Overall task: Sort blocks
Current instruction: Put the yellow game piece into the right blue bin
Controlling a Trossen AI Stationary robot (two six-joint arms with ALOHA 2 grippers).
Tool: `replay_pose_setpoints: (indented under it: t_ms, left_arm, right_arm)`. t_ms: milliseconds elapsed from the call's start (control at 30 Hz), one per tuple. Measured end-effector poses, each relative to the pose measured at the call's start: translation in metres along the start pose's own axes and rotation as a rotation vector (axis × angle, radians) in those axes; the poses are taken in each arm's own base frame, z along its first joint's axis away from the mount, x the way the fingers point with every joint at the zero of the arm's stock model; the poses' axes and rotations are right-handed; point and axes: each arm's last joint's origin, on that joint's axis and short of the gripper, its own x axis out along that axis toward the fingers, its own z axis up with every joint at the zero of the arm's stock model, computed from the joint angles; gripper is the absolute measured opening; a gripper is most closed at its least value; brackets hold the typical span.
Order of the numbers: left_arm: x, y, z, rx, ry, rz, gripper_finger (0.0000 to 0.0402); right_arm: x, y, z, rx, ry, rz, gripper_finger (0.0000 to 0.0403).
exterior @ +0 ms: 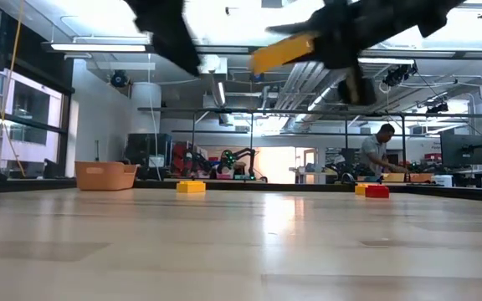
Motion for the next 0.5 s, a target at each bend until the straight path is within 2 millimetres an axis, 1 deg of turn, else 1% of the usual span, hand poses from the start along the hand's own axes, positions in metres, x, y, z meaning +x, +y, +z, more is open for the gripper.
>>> replay_pose_setpoints:
  t_ms: [100, 167, 200, 267, 333, 400, 500]
  left_arm:
    - [-0.033, 0.016, -0.016, -0.053, 0.068, 0.106, 0.0232]
    - [-0.050, 0.027, -0.029, -0.119, 0.047, 0.177, 0.0228]
    - [-0.057, 0.031, -0.036, -0.160, 0.023, 0.199, 0.0227]
    - [-0.066, 0.038, -0.050, -0.273, -0.060, 0.206, 0.0224]
    - [-0.071, 0.042, -0.063, -0.397, -0.159, 0.164, 0.0223]
    - [-0.069, 0.042, -0.074, -0.513, -0.257, 0.089, 0.0223]
    - [-0.064, 0.038, -0.084, -0.649, -0.422, -0.027, 0.0222]
  right_arm:
    - [-0.025, 0.007, 0.003, -0.047, 0.084, 0.003, 0.0002]
    - [-0.043, 0.011, -0.003, -0.058, 0.172, 0.004, 0.0002]
    - [-0.051, 0.014, -0.009, -0.054, 0.236, 0.014, 0.0002]
    - [-0.068, 0.017, -0.027, -0.017, 0.376, 0.000, 0.0001]
    - [-0.080, 0.020, -0.049, 0.032, 0.508, -0.035, 0.0001]
    - [-0.094, 0.020, -0.076, 0.080, 0.651, -0.101, 0.0001]
    - [-0.112, 0.023, -0.116, 0.155, 0.823, -0.184, 0.0001]
